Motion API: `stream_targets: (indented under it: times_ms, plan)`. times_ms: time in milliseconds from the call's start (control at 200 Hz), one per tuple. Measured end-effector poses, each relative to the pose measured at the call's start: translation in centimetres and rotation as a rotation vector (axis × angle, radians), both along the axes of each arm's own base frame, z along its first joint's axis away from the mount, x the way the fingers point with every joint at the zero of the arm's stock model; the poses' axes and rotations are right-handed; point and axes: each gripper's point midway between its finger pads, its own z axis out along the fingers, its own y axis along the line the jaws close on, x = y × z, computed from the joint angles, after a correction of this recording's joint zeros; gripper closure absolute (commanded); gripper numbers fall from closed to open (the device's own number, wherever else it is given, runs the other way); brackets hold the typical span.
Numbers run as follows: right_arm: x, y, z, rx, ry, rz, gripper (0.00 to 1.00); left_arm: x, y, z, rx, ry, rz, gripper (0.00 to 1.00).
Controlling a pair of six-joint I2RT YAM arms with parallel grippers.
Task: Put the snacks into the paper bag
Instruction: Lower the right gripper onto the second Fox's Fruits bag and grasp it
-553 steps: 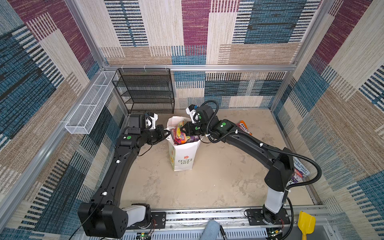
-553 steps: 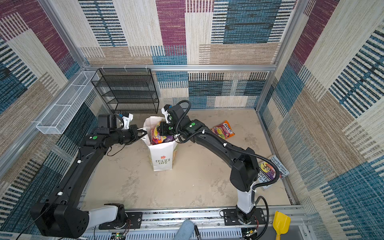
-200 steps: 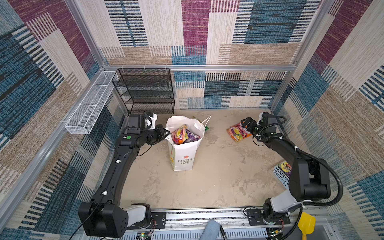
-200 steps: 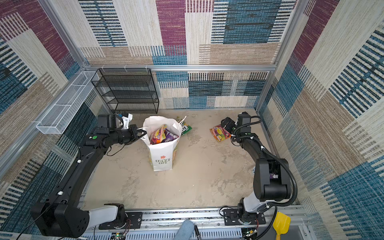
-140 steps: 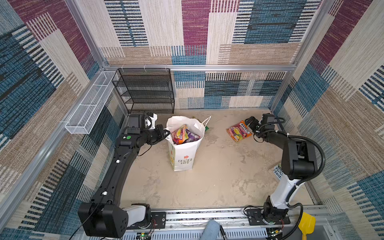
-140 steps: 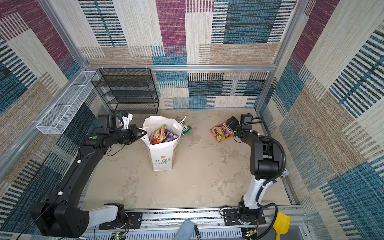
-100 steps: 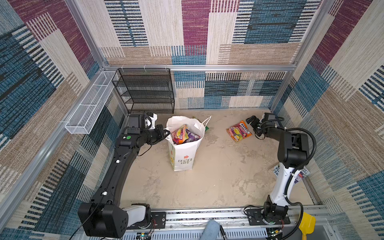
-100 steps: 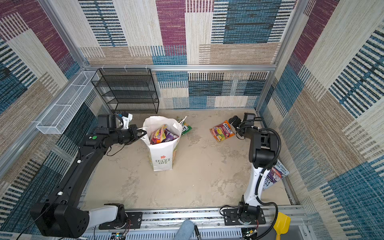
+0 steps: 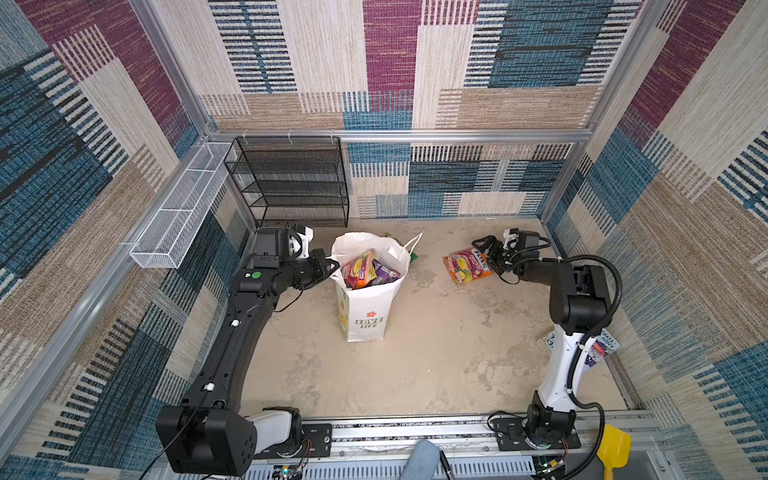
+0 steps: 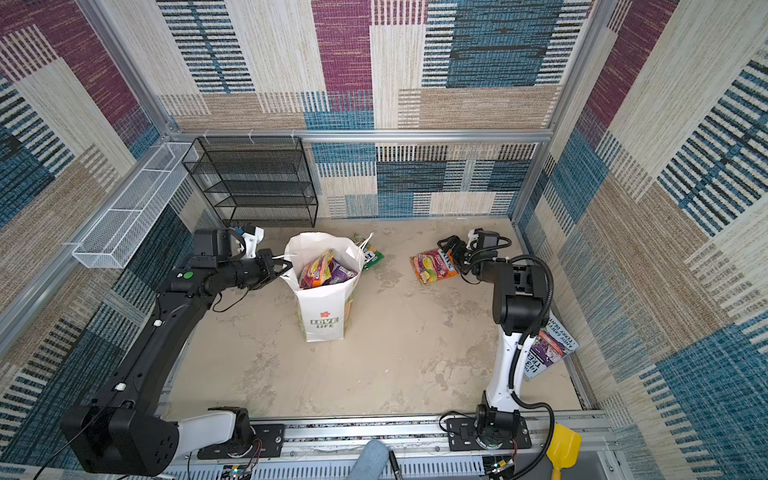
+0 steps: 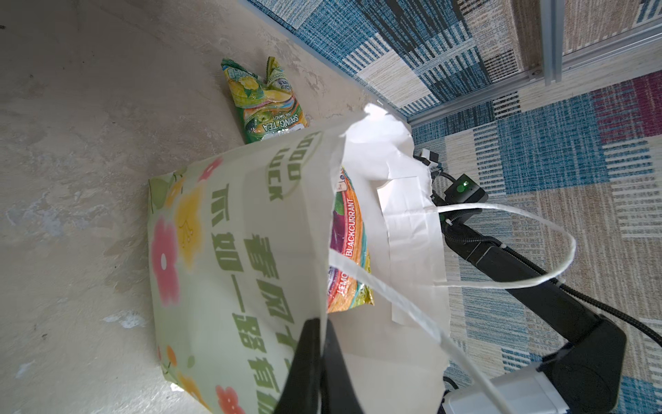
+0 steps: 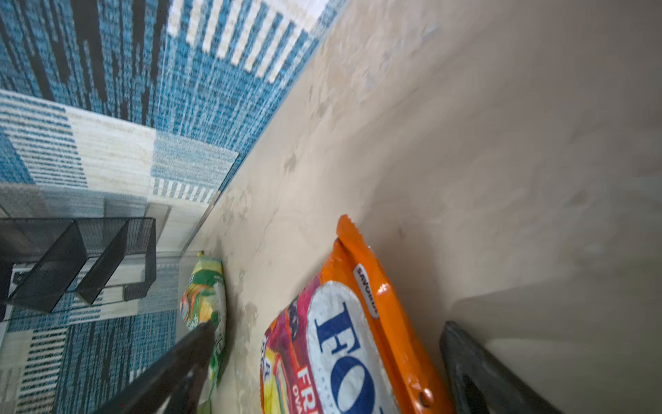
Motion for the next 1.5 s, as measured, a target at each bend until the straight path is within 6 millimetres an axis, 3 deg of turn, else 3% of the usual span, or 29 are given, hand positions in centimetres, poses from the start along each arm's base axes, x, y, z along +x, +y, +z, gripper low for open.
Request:
stream_targets:
  times_ms: [180, 285, 841, 1001, 1127, 1317, 1497]
  plan:
    - [-2.7, 4.5, 0.0, 0.012, 0.026, 0.09, 0.01, 0.0, 0.0, 0.0, -0.002, 0.001, -0.002, 1.0]
    - [-3.3, 5.7, 0.0, -0.005, 0.047, 0.112, 0.01, 0.0, 0.0, 0.0, -0.002, 0.001, -0.002, 1.0]
    - [-1.5, 4.9, -1.7, -0.166, 0.076, 0.07, 0.32, -0.1, -0.1, 0.0, -0.008, 0.002, -0.006, 1.0]
    - [-1.2, 4.9, -2.2, -0.183, 0.071, 0.069, 0.46, -0.1, -0.1, 0.1, -0.009, 0.001, -0.007, 1.0]
    - [-1.3, 4.6, -2.5, -0.199, 0.075, 0.056, 0.63, -0.2, -0.1, 0.1, -0.01, 0.001, -0.007, 1.0]
    - [-2.8, 4.8, -2.9, -0.182, 0.122, 0.061, 0.85, -0.2, 0.0, 0.1, -0.01, -0.001, -0.006, 1.0]
    - [-4.4, 5.3, -2.2, -0.144, 0.162, 0.076, 0.95, -0.2, 0.0, 0.1, -0.01, -0.001, -0.006, 1.0]
